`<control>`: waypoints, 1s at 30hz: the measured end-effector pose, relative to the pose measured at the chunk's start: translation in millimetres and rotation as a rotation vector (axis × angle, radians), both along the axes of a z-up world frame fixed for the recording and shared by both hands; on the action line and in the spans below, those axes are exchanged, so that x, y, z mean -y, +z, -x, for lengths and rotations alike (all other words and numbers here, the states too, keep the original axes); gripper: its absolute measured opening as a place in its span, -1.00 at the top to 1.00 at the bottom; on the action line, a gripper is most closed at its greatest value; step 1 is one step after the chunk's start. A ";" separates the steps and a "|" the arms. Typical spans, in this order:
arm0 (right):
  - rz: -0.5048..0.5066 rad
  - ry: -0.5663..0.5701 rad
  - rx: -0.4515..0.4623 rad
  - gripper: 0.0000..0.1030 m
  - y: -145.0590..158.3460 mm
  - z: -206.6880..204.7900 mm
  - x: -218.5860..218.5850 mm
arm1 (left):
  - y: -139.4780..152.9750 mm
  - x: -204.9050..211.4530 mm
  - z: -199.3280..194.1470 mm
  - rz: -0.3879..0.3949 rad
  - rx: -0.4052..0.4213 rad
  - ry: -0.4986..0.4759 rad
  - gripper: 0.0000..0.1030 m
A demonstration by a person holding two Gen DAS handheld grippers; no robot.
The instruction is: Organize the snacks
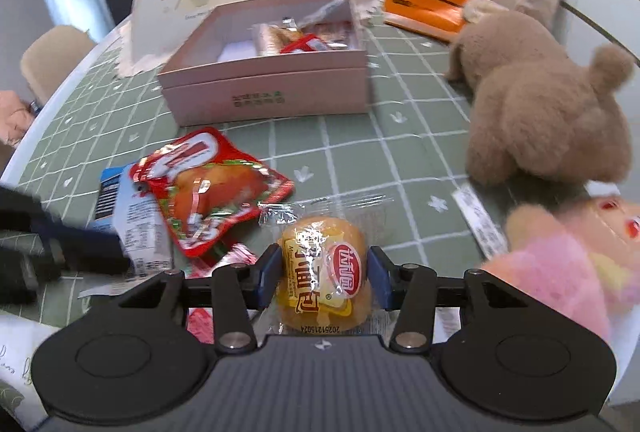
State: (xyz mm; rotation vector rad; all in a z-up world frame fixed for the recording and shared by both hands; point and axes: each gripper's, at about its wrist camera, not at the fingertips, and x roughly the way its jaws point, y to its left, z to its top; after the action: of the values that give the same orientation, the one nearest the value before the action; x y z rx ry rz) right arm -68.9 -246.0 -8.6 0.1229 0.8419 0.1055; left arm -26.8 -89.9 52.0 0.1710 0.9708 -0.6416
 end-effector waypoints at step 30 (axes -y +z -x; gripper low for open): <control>-0.015 -0.118 0.078 0.10 17.8 30.1 24.7 | -35.2 17.5 -14.8 -0.191 -0.006 -0.064 -0.52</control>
State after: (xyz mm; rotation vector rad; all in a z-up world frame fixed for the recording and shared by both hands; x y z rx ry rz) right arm -99.0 -270.7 9.3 0.1814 0.7540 0.0054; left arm -11.9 -107.5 16.8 0.3701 1.0352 -0.6074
